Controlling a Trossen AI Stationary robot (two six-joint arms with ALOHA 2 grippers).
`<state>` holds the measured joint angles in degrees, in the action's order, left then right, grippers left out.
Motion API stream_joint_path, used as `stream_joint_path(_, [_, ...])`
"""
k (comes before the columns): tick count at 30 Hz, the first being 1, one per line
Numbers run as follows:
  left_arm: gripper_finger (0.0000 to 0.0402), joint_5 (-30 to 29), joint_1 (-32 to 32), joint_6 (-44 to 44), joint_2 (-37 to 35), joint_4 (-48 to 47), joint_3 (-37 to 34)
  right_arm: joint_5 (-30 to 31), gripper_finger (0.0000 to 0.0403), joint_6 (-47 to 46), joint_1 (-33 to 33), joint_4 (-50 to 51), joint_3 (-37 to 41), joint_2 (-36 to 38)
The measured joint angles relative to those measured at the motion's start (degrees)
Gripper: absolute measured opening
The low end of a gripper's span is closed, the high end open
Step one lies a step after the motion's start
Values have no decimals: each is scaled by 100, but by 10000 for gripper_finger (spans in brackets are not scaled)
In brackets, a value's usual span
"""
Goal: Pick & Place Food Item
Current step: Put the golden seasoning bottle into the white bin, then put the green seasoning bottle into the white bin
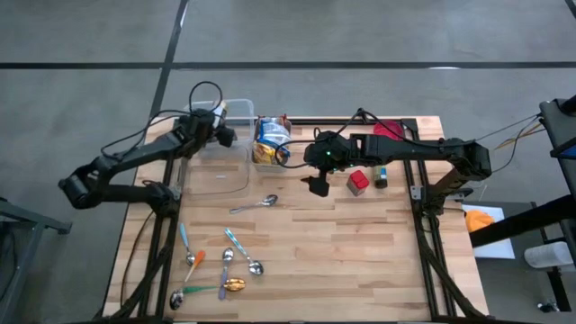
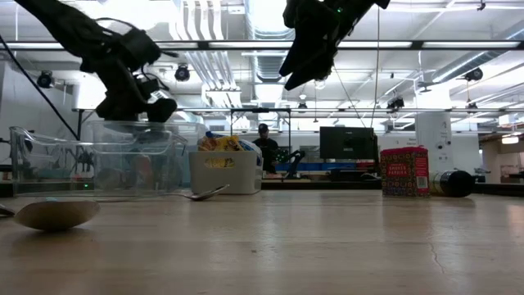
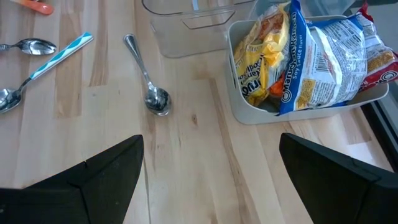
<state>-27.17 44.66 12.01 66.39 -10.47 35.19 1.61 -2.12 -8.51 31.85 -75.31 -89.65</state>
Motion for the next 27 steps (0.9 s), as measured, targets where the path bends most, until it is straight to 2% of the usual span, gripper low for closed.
stream_joint_path(4, [300,309,76,323,354,-242,239,1,371,62,0,-6,0,0])
stream_joint_path(10, [271,493,81,323,407,-355,403,2,371,82,0,-8,0,-2])
stream_joint_path(13, [271,492,81,296,360,-373,416,0,371,82,0,-11,6,-4])
stream_joint_path(22, [375,452,81,437,358,-331,390,0,371,82,0,-32,13,-7])
stream_joint_path(27, [397,449,81,456,356,-333,390,0,371,82,0,-39,13,-7])
